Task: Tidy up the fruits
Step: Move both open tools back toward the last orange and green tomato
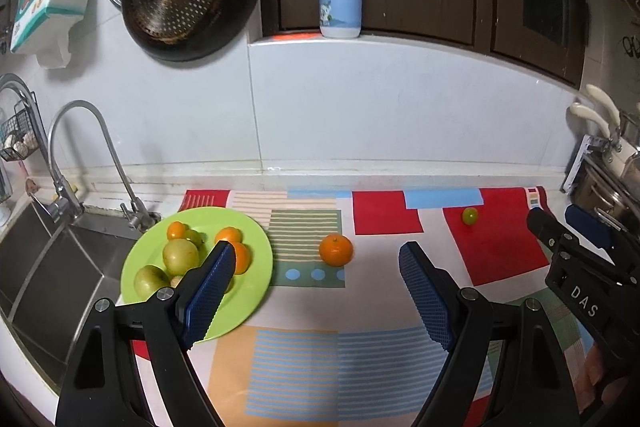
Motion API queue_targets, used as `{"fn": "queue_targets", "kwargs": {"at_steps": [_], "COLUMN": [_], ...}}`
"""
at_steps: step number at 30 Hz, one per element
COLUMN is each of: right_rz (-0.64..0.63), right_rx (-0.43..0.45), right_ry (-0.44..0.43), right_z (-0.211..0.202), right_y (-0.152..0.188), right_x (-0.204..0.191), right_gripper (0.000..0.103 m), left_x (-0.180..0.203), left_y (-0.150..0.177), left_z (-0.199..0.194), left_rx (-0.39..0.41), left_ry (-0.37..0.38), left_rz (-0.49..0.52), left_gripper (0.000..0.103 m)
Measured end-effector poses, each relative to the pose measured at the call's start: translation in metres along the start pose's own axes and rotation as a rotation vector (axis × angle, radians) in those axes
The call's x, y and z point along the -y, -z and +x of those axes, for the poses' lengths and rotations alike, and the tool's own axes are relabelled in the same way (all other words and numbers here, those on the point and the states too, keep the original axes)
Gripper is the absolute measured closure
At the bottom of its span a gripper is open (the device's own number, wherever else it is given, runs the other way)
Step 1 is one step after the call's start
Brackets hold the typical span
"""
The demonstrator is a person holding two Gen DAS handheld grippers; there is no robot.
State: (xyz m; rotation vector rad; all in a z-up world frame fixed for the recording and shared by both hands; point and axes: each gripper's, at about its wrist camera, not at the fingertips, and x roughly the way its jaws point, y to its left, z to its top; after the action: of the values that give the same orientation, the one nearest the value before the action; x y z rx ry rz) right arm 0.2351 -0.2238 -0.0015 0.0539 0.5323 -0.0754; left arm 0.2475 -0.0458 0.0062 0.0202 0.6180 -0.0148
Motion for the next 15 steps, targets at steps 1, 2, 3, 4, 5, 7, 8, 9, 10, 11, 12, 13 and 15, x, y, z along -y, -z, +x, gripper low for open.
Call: {"fn": "queue_targets", "kwargs": {"at_steps": [1,2,3,4,5,7,8,9,10,11,12,13,15], "right_rz": [0.002,0.005,0.008,0.011,0.015,0.021,0.024,0.028,0.031,0.035,0.036,0.038,0.040], "right_rx": [-0.005,-0.011,-0.017,-0.024,-0.031,-0.044,-0.052,-0.059,-0.067,-0.077,-0.082,-0.091,-0.109], "right_ry": [0.002,0.005,0.007,0.008,0.008,0.012,0.013,0.013,0.015,0.016,0.018,0.022,0.022], "right_z": [0.004,0.009,0.014,0.019,0.024,0.033,0.040,0.045,0.050,0.058,0.062,0.067,0.079], "right_y": [0.000,0.001,0.001,0.001,0.002,0.004,0.004,0.005,0.005,0.006,0.007,0.008,0.010], "right_x": [0.003,0.006,0.008,0.010,0.013,0.017,0.019,0.020,0.022,0.023,0.024,0.025,0.026], "right_gripper": [0.046,0.046,0.046,0.046,0.046,0.046,0.046,0.046,0.046,0.046,0.046,0.046,0.046], "left_x": [0.002,0.005,0.006,0.008,0.010,0.013,0.014,0.015,0.016,0.016,0.016,0.016,0.017], "left_y": [0.000,0.000,0.000,0.001,0.001,0.002,0.003,0.004,0.005,0.006,0.007,0.008,0.010], "left_z": [0.005,0.010,0.015,0.020,0.027,0.037,0.045,0.050,0.056,0.062,0.067,0.074,0.086], "left_rx": [-0.009,-0.017,-0.025,-0.033,-0.045,-0.064,-0.077,-0.086,-0.099,-0.109,-0.117,-0.127,-0.146], "left_ry": [0.000,-0.001,-0.004,-0.004,-0.003,-0.009,-0.010,-0.010,-0.012,-0.014,-0.016,-0.020,-0.026], "left_rz": [0.000,0.000,-0.001,0.000,0.000,0.004,0.004,0.004,0.002,-0.002,-0.005,-0.007,-0.007], "left_gripper": [0.019,0.019,0.019,0.019,0.019,0.019,0.019,0.019,0.019,0.019,0.019,0.019,0.019]}}
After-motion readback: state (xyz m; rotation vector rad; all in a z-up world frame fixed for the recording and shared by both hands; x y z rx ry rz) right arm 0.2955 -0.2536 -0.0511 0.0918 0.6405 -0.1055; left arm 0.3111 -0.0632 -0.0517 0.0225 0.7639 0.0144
